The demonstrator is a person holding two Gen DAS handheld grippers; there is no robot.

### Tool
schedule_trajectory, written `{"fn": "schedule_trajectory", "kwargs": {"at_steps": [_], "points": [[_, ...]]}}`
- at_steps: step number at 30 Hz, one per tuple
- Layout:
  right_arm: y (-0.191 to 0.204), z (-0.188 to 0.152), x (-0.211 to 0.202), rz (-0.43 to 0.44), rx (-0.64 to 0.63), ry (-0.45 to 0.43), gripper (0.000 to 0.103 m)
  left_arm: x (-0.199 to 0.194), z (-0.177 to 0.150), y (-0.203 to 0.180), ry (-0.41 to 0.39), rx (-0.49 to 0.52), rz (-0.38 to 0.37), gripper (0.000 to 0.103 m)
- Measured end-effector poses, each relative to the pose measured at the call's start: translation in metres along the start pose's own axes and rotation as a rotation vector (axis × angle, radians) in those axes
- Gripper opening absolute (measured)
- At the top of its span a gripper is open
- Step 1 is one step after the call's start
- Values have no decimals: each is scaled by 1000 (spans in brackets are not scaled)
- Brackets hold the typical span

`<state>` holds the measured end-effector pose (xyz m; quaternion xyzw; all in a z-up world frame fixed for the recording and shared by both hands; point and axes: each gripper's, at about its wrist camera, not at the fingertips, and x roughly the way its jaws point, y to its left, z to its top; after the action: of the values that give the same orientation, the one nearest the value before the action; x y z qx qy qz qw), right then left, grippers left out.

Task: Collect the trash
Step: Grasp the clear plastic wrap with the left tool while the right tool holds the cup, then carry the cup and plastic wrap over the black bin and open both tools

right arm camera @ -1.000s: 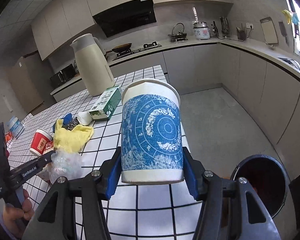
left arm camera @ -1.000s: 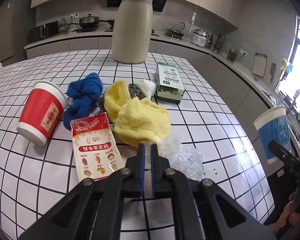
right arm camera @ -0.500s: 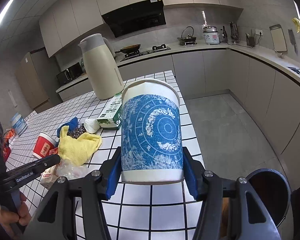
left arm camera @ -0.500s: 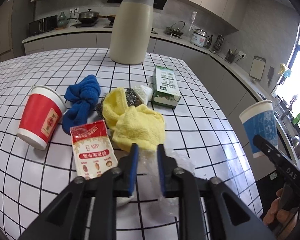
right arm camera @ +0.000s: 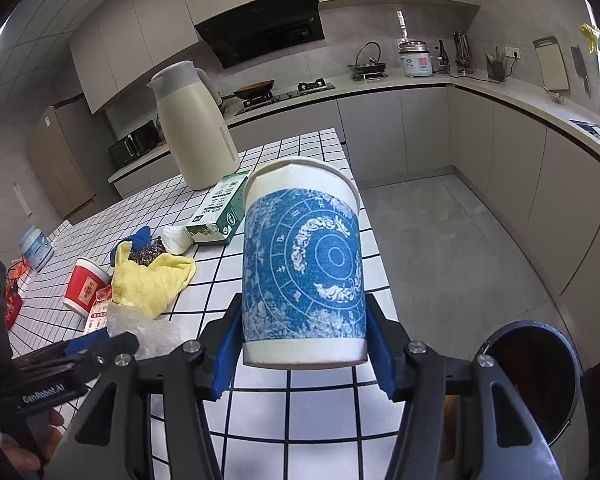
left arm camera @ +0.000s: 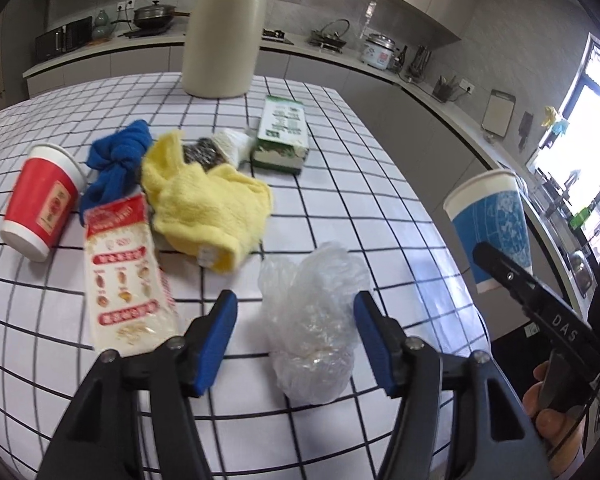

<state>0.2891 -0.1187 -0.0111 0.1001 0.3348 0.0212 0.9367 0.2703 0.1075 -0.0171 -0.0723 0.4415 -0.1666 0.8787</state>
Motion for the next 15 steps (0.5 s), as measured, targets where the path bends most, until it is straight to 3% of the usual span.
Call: {"fn": "schedule_trajectory", "kwargs": {"at_steps": [9, 11, 15], "points": [[-16, -11, -11, -7, 7, 11, 58, 19, -9, -20, 14, 38, -32, 61], [-21, -13, -14, -12, 9, 11, 58, 21, -11, -22, 8, 46, -34, 46], [-34, -15, -21, -21, 21, 10, 58, 19, -12, -24, -16, 31, -33, 43]]}}
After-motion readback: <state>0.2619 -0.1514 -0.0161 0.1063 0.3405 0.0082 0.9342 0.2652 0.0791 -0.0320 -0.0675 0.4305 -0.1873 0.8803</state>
